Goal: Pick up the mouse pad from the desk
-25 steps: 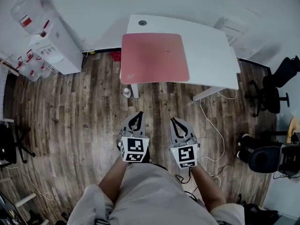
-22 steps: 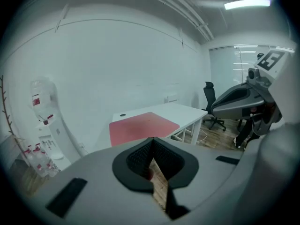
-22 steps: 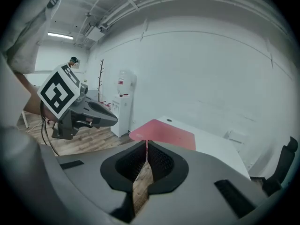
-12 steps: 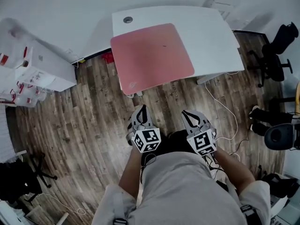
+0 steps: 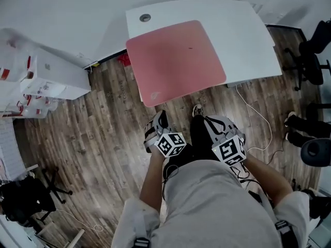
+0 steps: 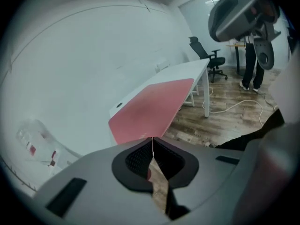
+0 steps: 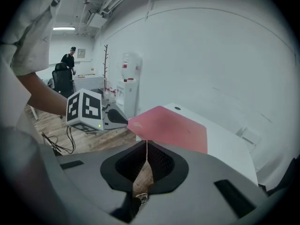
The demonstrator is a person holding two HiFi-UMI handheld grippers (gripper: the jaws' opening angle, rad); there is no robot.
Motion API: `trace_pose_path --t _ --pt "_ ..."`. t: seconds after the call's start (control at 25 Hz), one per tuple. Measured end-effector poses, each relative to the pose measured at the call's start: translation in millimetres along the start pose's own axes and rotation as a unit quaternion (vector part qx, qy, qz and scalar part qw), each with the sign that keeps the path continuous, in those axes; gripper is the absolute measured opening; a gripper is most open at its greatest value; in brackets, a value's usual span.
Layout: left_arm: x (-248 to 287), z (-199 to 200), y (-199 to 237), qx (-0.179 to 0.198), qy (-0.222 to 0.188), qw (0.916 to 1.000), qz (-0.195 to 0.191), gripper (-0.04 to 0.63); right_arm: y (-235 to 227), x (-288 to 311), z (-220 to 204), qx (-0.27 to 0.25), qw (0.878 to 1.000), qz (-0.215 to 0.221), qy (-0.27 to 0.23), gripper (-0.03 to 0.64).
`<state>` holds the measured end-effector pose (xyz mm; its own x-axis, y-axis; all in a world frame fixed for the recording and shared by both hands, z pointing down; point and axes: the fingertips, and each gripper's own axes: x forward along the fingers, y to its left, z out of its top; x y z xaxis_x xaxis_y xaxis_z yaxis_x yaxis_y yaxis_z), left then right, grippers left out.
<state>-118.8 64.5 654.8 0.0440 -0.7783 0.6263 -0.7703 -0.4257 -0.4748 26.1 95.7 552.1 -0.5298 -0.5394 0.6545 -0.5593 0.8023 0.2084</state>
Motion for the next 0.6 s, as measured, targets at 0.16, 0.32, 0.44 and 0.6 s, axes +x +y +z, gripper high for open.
trace_pose_path --t 0.16,0.32,0.44,0.6 --pt "20.8 -17.5 2.5 0.041 0.035 0.9986 -0.004 0.014 -6.6 12.9 3.2 0.008 1.0 0.015 0.001 0.04" --pt "43.5 -33.5 -3.0 0.071 0.053 0.9959 -0.018 0.074 -18.6 18.4 -0.3 0.013 1.0 0.02 0.006 0.04" --pt "57.6 -37.9 -6.0 0.112 0.071 0.9909 -0.021 0.132 -26.0 19.5 -8.2 0.024 0.999 0.02 0.014 0.04" --pt "69.3 -36.3 -6.9 0.159 0.082 0.9837 -0.017 0.149 -33.0 19.4 -18.1 0.032 0.999 0.023 0.025 0.04"
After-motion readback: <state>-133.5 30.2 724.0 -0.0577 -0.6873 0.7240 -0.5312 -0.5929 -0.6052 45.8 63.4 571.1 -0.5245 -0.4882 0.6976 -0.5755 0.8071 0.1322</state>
